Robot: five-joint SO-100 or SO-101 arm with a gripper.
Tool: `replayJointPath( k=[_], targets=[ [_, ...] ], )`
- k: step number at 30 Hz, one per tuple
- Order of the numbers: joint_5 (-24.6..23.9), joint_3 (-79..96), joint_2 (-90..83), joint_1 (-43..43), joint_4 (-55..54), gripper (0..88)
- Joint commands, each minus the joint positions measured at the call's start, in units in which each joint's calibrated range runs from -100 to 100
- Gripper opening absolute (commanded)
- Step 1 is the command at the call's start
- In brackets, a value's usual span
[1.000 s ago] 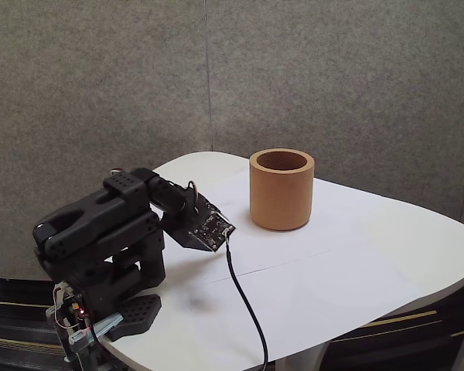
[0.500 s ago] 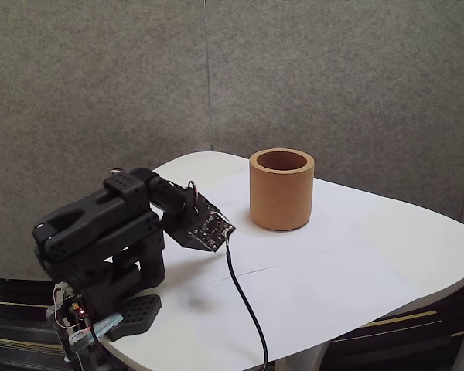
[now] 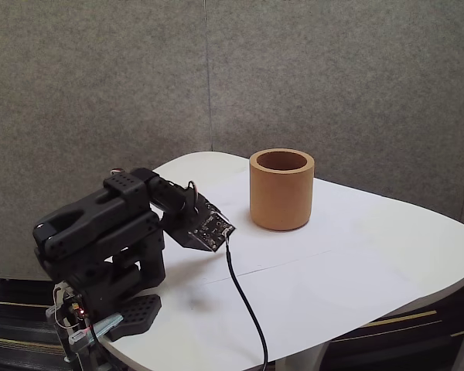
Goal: Grab the pen and put it in the pen holder.
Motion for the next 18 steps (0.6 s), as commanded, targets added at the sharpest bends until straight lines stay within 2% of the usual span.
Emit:
replayJointPath(
  k=[1, 10, 18],
  targets=[
    [-0.2, -0.3, -0.3, 0.4, 0.2, 19.9],
    [0.2, -2.8, 0.1, 0.4, -0.5, 19.9],
    [0.2, -17.9, 0.8, 0.5, 0.0, 19.9]
  ],
)
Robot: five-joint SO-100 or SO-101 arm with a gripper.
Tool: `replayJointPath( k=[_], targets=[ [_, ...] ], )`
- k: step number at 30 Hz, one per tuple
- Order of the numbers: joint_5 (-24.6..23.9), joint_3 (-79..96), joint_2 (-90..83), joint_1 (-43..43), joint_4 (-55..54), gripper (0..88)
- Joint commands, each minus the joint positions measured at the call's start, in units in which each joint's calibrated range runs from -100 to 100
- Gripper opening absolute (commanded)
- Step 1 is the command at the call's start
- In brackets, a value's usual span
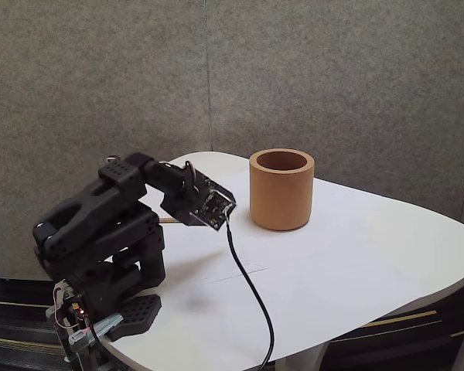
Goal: Grab the pen and put it in the pen holder.
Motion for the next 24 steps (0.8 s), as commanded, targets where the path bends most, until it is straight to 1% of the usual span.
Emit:
replayJointPath(
  k=[1, 4, 6, 12, 14, 18, 24],
  targets=[
    [0.2, -11.0, 0.5, 0.3, 0.1, 19.9],
    [0.2, -16.8, 2.7, -0.2, 0.1, 19.9],
    [0.2, -22.3, 7.3, -0.3, 0.2, 19.9],
    [-0.1, -44.6, 27.9, -0.3, 0.3, 19.9],
    [0.0, -52.5, 33.4, -1.9, 0.3, 19.9],
    [0.2, -62.4, 39.6, -7.7, 0.3, 19.9],
    [-0.1, -59.8, 40.9, -22.4, 1.2, 19.9]
  ],
)
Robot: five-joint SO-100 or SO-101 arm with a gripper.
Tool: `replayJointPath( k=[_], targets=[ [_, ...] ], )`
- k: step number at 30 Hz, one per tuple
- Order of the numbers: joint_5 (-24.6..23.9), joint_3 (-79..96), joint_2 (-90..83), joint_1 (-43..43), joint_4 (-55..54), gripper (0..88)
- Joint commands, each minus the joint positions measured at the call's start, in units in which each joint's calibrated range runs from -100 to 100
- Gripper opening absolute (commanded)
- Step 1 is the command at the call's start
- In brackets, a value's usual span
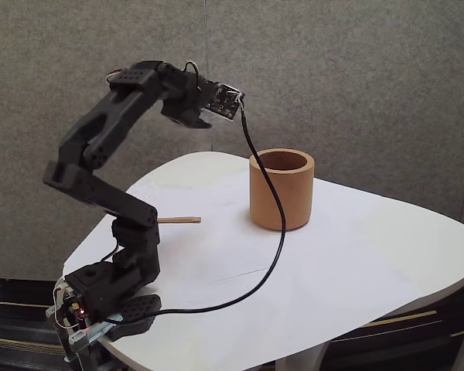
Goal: Grab the pen and put it in the pen holder.
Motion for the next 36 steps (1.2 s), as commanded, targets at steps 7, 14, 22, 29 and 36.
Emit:
replayJointPath(
  k=[7, 14, 22, 29, 36],
  targets=[
    [-0.3, 4.2, 12.9, -19.5, 4.1, 19.9],
    [-0.3, 4.2, 24.2, -22.5, 5.2, 19.9],
    [-0.3, 3.8, 34.7, -22.5, 5.2, 19.9],
    [-0.3, -2.3, 46.4, -22.5, 5.8, 19.9],
    [-0.3, -11.2, 49.9, -22.5, 5.8, 19.9]
  ],
)
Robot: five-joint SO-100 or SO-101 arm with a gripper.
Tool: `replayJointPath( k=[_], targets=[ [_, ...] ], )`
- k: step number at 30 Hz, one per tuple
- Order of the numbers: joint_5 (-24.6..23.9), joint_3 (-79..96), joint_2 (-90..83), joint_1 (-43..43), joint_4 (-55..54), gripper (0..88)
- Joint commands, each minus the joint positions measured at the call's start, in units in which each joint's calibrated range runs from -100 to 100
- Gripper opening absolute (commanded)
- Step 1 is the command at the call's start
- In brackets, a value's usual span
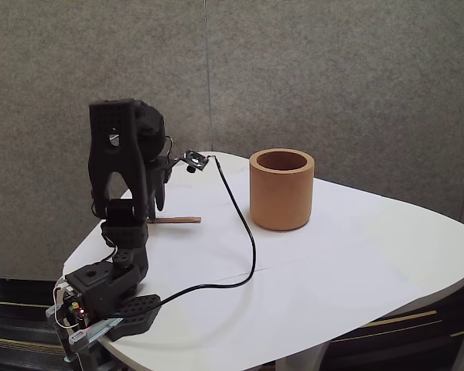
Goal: Grab the pen and put it in the pen holder.
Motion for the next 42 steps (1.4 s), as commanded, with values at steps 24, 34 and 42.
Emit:
replayJointPath(
  k=[24, 34, 42],
  targets=[
    [-0.2, -9.7, 9.9, -2.4, 1.4, 19.9],
    [-0.2, -8.8, 9.9, -2.6, 1.5, 19.9],
    [-0.2, -3.8, 9.9, -3.1, 1.5, 19.9]
  ],
)
